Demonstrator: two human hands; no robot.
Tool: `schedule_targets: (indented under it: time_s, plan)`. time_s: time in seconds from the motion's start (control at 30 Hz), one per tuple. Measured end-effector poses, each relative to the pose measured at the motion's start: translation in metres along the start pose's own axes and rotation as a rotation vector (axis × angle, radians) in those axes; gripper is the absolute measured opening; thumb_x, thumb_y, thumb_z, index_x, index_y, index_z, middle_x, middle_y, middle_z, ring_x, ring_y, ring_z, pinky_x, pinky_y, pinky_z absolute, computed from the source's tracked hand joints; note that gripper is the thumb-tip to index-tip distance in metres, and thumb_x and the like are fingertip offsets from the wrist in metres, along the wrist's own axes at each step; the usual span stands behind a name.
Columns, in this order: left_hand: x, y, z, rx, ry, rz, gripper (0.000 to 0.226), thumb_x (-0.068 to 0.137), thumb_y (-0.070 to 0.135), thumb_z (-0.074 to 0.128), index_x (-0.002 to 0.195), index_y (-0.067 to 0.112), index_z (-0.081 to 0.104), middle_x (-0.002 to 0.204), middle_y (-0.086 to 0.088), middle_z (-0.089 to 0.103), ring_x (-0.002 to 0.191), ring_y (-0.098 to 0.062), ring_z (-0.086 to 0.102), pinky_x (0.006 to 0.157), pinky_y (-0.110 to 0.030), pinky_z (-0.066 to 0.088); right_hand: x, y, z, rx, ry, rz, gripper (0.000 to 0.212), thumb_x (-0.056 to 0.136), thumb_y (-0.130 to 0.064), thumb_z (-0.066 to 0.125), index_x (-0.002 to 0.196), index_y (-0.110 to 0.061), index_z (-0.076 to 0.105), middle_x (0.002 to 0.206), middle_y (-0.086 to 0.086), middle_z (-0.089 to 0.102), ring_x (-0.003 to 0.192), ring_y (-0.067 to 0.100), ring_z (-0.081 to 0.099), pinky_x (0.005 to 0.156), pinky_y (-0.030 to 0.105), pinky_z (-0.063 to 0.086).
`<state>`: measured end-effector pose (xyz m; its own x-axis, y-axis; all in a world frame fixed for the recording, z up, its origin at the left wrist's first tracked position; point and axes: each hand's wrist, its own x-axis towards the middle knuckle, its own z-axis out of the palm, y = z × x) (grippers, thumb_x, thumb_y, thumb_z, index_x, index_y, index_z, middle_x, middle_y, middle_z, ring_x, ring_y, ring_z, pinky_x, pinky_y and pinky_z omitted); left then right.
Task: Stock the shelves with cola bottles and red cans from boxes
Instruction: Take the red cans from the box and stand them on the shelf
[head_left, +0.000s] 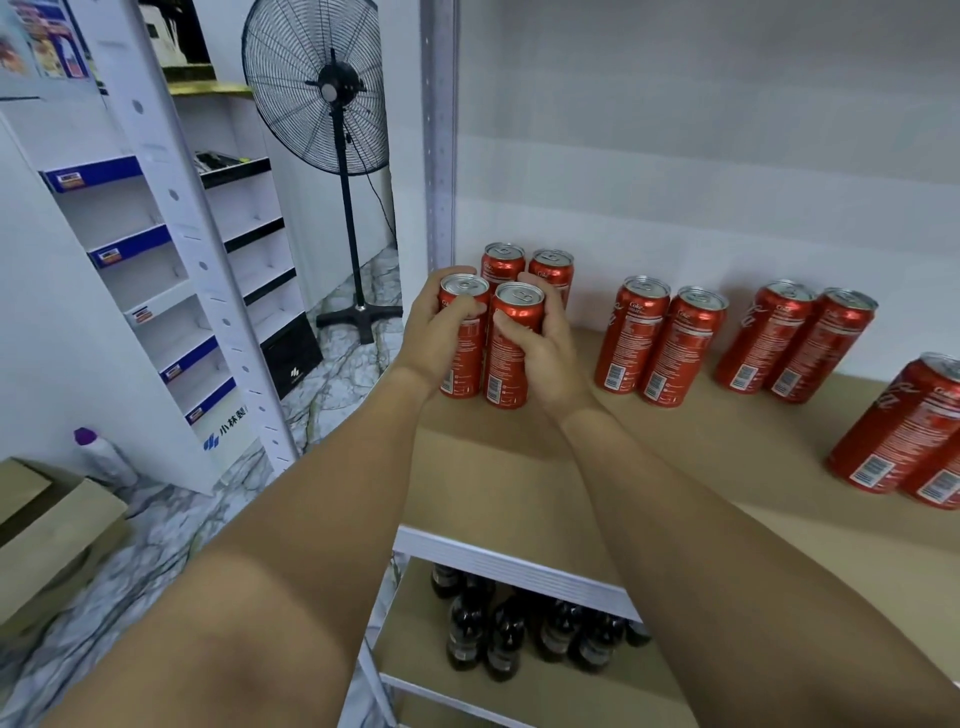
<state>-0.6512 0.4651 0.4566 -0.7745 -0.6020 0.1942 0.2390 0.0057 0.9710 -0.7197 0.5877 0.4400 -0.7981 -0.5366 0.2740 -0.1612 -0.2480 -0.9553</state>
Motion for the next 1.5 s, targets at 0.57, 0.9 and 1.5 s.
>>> schedule_targets:
  time_s: [0.57, 0.9, 1.5]
  plan:
    - [-0.213, -0.036, 0.005, 0.154, 0.275, 0.259, 0.024, 0.097, 0.003, 0.067, 0.118, 0.014, 0.063, 0.101, 0.003, 0.065, 0.096, -0.012, 0.062, 0.088, -0.028, 0.051, -0.197, -0.015, -0.027, -0.203, -0.033, 0.036, 0.055, 0.088, -0.008, 0.076, 0.129, -0.029, 0.045, 0.099, -0.002, 0.053, 0.088, 0.012, 0.056, 0.086, 0.031, 0.053]
    - [-0.403, -0.304, -0.002, 0.337, 0.382, -0.292, 0.021, 0.098, 0.005, 0.066, 0.108, 0.024, 0.065, 0.1, 0.006, 0.069, 0.099, -0.012, 0.068, 0.081, -0.027, 0.053, -0.368, 0.203, -0.1, -0.356, -0.157, 0.279, 0.027, 0.091, -0.002, 0.068, 0.113, -0.016, 0.059, 0.089, 0.004, 0.06, 0.076, 0.003, 0.056, 0.075, 0.019, 0.048]
    - [-0.64, -0.765, -0.024, 1.31, 0.297, -0.965, 0.085, 0.088, 0.029, 0.074, 0.158, 0.014, 0.027, 0.154, -0.016, 0.037, 0.141, -0.037, 0.035, 0.111, -0.058, 0.038, -0.615, 0.708, -0.145, -0.53, -0.41, 0.943, 0.066, 0.094, -0.021, 0.07, 0.149, -0.013, 0.035, 0.14, 0.006, 0.058, 0.125, 0.025, 0.058, 0.105, 0.035, 0.046]
